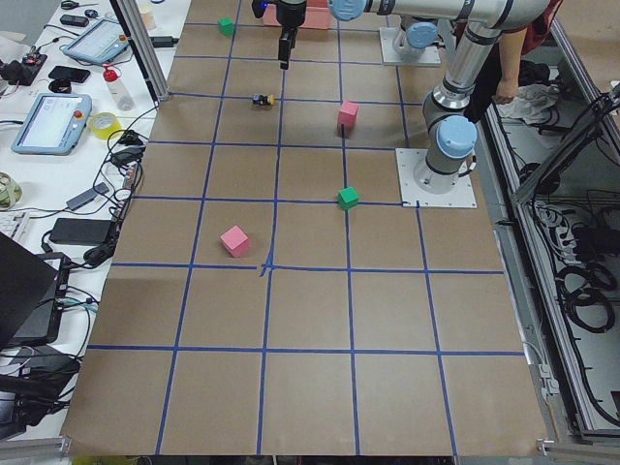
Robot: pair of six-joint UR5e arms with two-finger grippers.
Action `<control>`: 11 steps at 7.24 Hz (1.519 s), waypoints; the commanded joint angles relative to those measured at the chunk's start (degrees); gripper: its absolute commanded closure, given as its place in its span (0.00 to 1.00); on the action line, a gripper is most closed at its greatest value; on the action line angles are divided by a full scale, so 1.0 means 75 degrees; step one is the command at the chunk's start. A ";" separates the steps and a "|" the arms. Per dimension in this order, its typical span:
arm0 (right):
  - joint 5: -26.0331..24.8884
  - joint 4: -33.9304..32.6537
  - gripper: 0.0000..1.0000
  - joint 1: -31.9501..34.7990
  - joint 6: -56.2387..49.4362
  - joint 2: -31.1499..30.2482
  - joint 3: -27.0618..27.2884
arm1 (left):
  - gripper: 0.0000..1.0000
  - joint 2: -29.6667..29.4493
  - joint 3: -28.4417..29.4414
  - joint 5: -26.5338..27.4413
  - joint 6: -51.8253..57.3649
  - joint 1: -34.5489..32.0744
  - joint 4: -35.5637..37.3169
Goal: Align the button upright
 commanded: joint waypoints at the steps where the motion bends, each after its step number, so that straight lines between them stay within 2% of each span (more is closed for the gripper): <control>1: -0.0006 0.0017 0.00 -0.0002 0.0008 0.0010 0.0001 | 0.00 0.0000 0.0000 0.0000 -0.0001 0.0000 0.0000; 11: -0.0006 0.0146 0.00 -0.0002 -0.0003 0.0010 0.0013 | 0.00 0.0012 0.0000 0.0012 0.0010 0.0000 -0.0012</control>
